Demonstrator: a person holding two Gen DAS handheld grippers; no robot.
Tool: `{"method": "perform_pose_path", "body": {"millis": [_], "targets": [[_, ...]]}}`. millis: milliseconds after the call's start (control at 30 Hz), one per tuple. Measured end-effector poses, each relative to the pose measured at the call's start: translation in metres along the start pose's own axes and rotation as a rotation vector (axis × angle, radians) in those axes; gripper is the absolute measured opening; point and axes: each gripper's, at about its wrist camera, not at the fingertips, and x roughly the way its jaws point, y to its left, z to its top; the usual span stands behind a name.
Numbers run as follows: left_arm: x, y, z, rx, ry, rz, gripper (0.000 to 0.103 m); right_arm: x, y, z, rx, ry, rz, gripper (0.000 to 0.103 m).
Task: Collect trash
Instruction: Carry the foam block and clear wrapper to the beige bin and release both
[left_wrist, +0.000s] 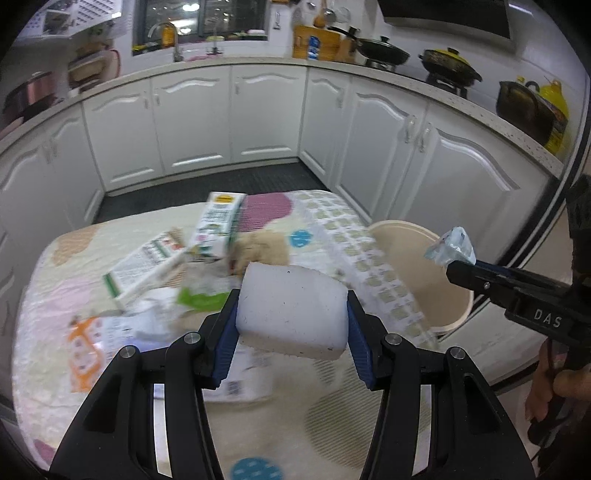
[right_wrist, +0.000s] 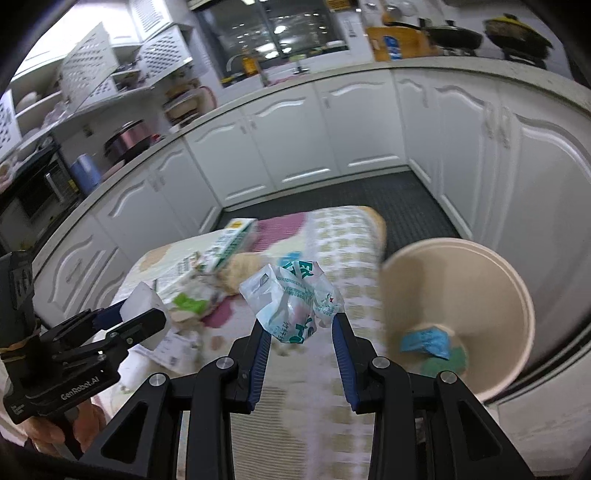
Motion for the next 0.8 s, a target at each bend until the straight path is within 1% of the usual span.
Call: {"method": "perform_pose_path", "body": {"millis": [267, 467, 600, 633, 667, 733, 800], "targets": [[0.039, -0.051, 0.018, 0.051, 0.035, -0.058, 0.051, 0.005, -0.059, -0.005, 0.098, 0.021, -0.074, 0.033], [0.071, -0.078, 0.033, 0.044, 0.072, -0.108, 0.051, 0.021, -0.099, -0.004, 0.154, 0.051, -0.127, 0.033], [0.09, -0.095, 0.038, 0.05, 0.079, -0.134, 0.054, 0.03, -0.12, -0.003, 0.184, 0.057, -0.162, 0.033], [0.095, -0.098, 0.039, 0.047, 0.083, -0.138, 0.055, 0.032, -0.125, -0.003, 0.193, 0.061, -0.172, 0.036], [0.102, -0.102, 0.041, 0.037, 0.089, -0.146, 0.056, 0.034, -0.128, -0.002, 0.201, 0.064, -0.179, 0.046], [0.112, -0.104, 0.044, 0.004, 0.1, -0.173, 0.057, 0.037, -0.139, -0.002, 0.218, 0.06, -0.188, 0.055], [0.12, -0.106, 0.045, -0.022, 0.107, -0.192, 0.059, 0.038, -0.145, -0.001, 0.227, 0.067, -0.195, 0.058]]}}
